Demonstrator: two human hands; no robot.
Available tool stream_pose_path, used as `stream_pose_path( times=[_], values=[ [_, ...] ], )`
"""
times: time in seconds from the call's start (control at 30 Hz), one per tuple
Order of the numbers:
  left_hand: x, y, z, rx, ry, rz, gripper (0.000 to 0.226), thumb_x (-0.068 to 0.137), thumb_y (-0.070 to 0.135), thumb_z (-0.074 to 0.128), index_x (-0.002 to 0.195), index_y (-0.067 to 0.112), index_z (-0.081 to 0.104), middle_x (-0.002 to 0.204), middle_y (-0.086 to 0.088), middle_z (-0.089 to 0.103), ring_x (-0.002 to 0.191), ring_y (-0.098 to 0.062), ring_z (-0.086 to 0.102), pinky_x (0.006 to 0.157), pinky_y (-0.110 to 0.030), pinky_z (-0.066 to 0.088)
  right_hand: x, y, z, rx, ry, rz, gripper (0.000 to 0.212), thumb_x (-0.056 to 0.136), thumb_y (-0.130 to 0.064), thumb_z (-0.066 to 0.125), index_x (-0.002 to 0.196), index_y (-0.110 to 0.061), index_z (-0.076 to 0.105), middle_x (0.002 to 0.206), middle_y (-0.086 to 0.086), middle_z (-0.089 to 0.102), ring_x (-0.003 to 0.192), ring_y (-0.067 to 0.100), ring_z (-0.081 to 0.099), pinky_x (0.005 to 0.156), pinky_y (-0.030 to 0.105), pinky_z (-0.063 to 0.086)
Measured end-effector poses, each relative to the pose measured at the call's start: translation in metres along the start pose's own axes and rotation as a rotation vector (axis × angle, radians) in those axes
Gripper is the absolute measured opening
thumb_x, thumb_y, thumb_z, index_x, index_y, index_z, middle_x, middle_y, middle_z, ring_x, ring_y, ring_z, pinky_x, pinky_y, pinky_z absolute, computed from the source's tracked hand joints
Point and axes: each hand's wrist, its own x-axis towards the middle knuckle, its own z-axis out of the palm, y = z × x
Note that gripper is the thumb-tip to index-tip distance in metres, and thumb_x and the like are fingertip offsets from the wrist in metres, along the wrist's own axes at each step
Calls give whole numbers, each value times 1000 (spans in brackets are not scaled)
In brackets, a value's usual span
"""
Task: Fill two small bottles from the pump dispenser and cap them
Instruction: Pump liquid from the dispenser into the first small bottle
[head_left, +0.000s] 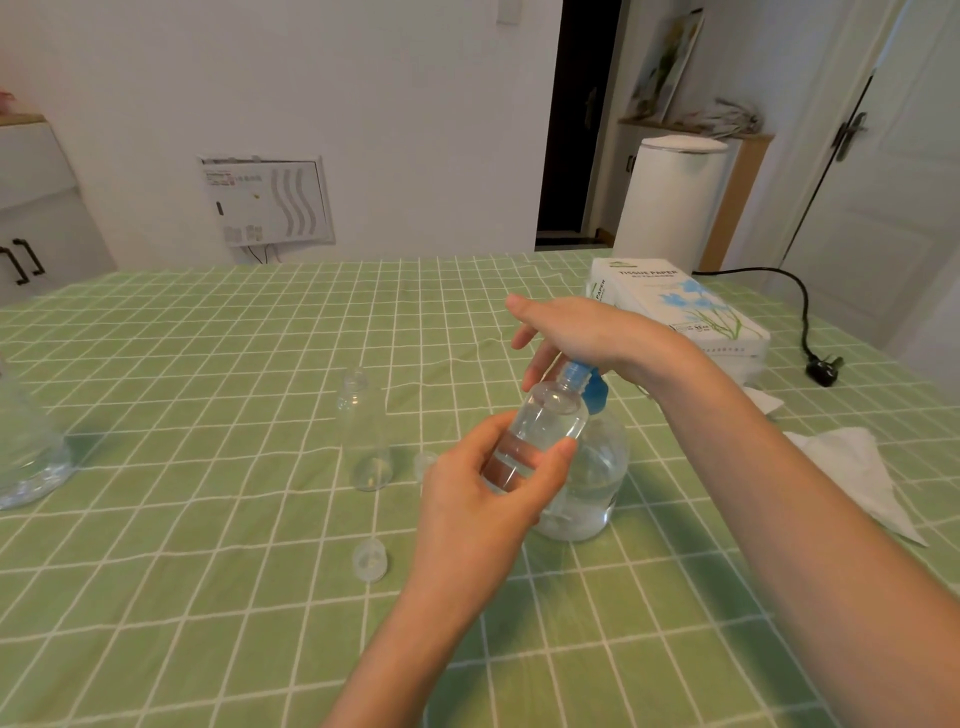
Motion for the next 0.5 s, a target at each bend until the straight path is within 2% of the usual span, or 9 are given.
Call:
stream_pose_path(
  times=[0.1,0.2,0.37,0.43,0.5],
  values=[
    [0,0,0,-3,-3,-1,16,76,40,69,89,47,65,70,6,66,71,-22,65,63,-39,57,0,0,1,10,-13,-3,61,97,-59,22,113,-17,62,99,6,72,104,24,60,81,40,38],
    [-1,0,0,6,-6,-1,17,74,42,68,90,48,64,70,7,66,70,-20,65,64,-40,58,-1,2,2,30,-19,-19,61,97,-59,23,110,-17,65,92,5,73,101,23,62,83,39,39],
    [-2,-1,-1,13,2,-23,15,77,39,70,91,40,66,73,0,66,73,-28,63,66,-49,55,-1,6,8,30,-11,-37,61,98,-56,23,107,-14,67,102,9,70,105,24,59,86,34,38],
    [-1,-2,-1,20,11,-12,15,77,38,70,92,39,66,73,1,66,71,-25,63,66,-46,56,-2,5,8,34,-14,-40,62,98,-56,23,108,-13,66,100,10,71,105,24,60,85,34,37],
    [-1,-3,0,22,18,2,17,76,39,70,93,36,67,70,7,66,64,-13,61,60,-35,56,-3,3,5,56,-17,-31,62,97,-57,23,109,-14,66,96,8,72,104,24,61,83,35,37]
  ],
)
